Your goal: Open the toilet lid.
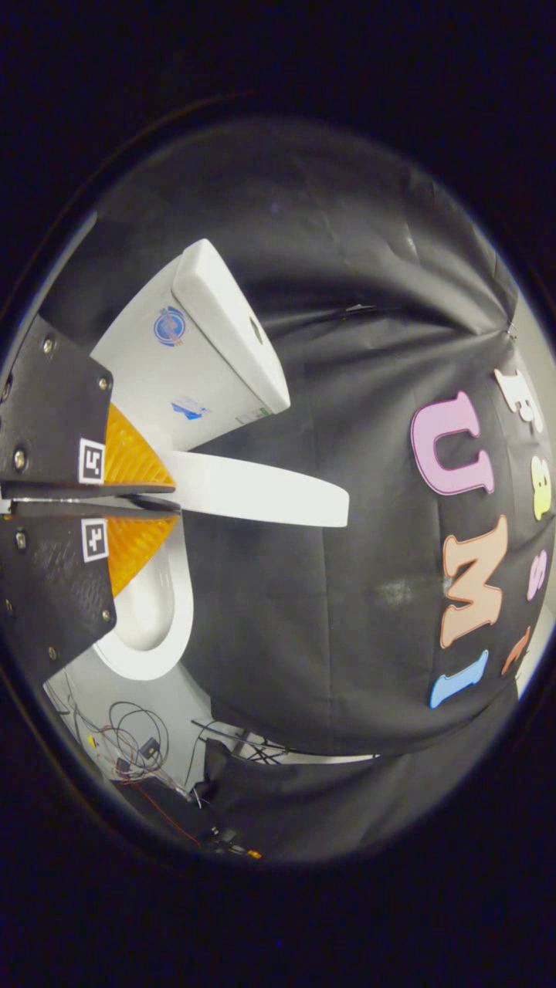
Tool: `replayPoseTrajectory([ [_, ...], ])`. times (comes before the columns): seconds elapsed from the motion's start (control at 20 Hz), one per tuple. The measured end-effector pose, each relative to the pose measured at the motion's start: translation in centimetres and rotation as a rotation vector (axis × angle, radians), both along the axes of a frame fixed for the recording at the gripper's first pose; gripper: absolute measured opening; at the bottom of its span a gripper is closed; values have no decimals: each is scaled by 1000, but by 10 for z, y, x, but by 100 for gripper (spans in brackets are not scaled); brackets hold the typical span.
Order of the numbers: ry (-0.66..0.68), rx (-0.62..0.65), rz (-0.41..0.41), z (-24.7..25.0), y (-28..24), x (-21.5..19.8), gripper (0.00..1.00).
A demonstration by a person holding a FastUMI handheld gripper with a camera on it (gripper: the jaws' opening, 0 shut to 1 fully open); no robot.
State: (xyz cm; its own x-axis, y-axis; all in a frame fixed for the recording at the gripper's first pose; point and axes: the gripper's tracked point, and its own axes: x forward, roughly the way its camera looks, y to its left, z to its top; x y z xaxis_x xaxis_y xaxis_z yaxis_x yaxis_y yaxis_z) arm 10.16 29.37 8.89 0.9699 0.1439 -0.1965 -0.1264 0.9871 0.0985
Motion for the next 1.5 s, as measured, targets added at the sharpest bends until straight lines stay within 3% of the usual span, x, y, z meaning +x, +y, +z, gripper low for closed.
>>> replayPoseTrajectory([
  [0.55,-68,-50,47,6,40,-2,2],
  [1.5,-132,-18,156,3,97,-7,2],
])
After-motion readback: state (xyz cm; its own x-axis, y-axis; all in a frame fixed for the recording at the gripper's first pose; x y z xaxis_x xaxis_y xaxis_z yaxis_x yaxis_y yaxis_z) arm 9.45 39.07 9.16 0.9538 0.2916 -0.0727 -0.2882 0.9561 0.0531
